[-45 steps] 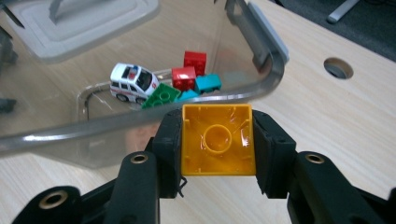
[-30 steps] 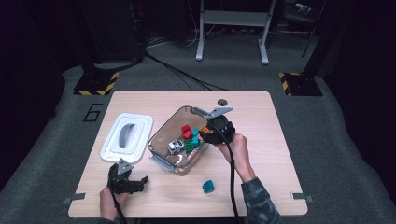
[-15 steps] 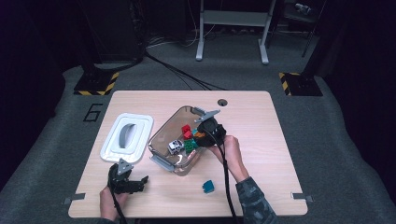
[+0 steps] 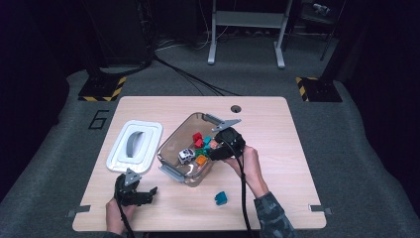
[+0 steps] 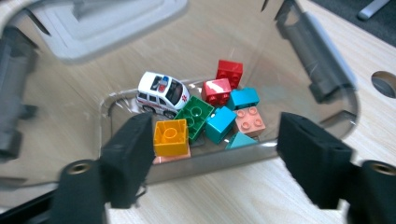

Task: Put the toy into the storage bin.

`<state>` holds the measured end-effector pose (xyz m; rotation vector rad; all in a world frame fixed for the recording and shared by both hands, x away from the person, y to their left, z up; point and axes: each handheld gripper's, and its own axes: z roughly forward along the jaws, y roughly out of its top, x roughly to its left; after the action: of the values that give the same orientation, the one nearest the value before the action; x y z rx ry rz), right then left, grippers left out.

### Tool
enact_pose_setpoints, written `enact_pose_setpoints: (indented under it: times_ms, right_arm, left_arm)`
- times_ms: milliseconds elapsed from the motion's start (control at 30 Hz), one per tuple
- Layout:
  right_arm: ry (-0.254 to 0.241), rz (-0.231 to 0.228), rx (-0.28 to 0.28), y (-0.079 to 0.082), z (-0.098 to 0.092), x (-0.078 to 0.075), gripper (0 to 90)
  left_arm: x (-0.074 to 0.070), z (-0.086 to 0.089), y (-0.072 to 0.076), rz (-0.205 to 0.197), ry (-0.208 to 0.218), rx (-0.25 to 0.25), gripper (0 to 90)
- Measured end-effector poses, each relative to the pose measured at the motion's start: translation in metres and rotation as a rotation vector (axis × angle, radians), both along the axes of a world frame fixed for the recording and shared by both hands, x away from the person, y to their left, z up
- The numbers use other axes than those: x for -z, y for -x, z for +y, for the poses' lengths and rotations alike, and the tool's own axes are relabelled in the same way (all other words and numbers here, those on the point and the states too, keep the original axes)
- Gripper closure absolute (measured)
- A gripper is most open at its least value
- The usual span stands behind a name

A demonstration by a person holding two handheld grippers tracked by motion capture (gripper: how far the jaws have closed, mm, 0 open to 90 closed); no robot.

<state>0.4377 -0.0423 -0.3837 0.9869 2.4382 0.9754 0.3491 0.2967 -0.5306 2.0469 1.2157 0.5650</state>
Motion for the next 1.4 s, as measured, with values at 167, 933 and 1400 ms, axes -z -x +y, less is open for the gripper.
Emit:
enact_pose_setpoints:
  times_ms: [167, 933, 1400]
  right_arm:
    - [-0.028, -0.005, 0.008, 0.011, -0.015, -0.004, 17.8]
    - [-0.030, 0.129, -0.001, 0.062, -0.047, 0.080, 11.8]
    - [-0.032, 0.163, -0.018, 0.083, -0.029, 0.110, 13.6]
  left_arm:
    - [0.000, 0.000, 0.000, 0.001, -0.001, 0.001, 7.7]
    - [0.000, 0.000, 0.000, -0.004, -0.001, 0.001, 7.7]
    - [0.000, 0.000, 0.000, 0.000, -0.002, 0.000, 7.6]
